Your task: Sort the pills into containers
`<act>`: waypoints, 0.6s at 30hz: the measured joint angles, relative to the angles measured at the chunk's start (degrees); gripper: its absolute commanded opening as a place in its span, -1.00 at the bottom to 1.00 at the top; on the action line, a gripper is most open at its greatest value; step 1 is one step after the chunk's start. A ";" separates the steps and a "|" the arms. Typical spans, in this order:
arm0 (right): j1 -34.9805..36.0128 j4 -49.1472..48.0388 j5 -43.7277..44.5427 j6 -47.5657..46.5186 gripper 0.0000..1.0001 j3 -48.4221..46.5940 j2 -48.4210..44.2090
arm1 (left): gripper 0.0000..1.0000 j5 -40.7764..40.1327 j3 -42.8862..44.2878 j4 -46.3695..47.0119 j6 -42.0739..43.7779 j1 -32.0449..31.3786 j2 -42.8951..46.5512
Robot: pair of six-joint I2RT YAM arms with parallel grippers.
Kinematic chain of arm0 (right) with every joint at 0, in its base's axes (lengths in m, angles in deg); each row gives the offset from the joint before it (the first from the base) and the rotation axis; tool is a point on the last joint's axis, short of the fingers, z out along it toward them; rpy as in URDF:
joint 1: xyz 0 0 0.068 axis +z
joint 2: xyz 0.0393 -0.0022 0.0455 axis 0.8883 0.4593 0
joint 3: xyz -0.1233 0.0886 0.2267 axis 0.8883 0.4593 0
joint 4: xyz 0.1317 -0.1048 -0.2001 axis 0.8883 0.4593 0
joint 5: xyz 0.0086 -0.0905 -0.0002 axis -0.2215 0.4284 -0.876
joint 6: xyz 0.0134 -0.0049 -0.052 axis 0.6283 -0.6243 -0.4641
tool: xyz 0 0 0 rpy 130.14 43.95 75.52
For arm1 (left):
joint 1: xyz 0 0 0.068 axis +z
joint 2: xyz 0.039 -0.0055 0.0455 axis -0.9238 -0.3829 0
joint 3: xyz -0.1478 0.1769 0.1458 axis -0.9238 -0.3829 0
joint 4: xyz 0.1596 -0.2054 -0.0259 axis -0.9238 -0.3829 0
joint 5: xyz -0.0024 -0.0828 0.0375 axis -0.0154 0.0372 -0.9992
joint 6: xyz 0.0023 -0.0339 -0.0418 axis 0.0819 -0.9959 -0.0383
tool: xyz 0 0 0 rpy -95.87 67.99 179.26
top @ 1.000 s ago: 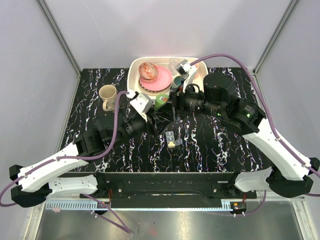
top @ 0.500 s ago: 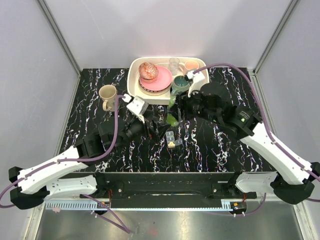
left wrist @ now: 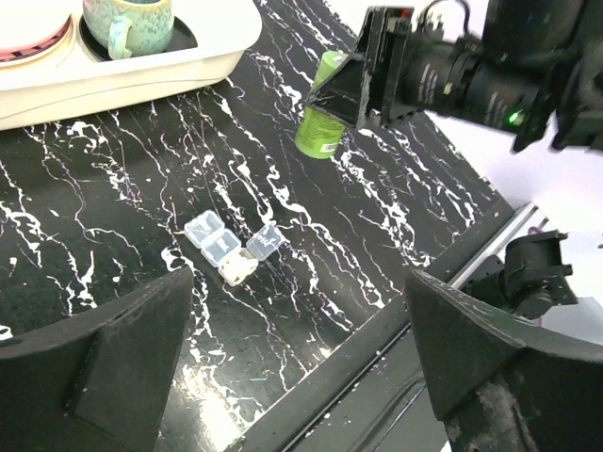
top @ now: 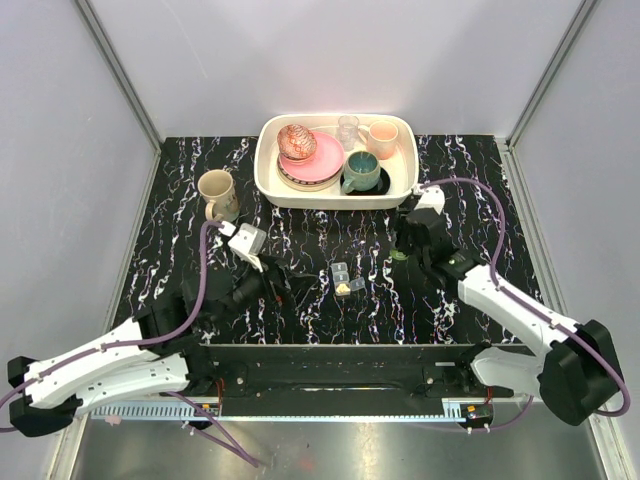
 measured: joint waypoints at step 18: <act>-0.92 -48.35 10.03 -3.26 -0.85 20.79 11.91 | 0.98 1.68 -2.05 0.79 -2.97 0.00 1.29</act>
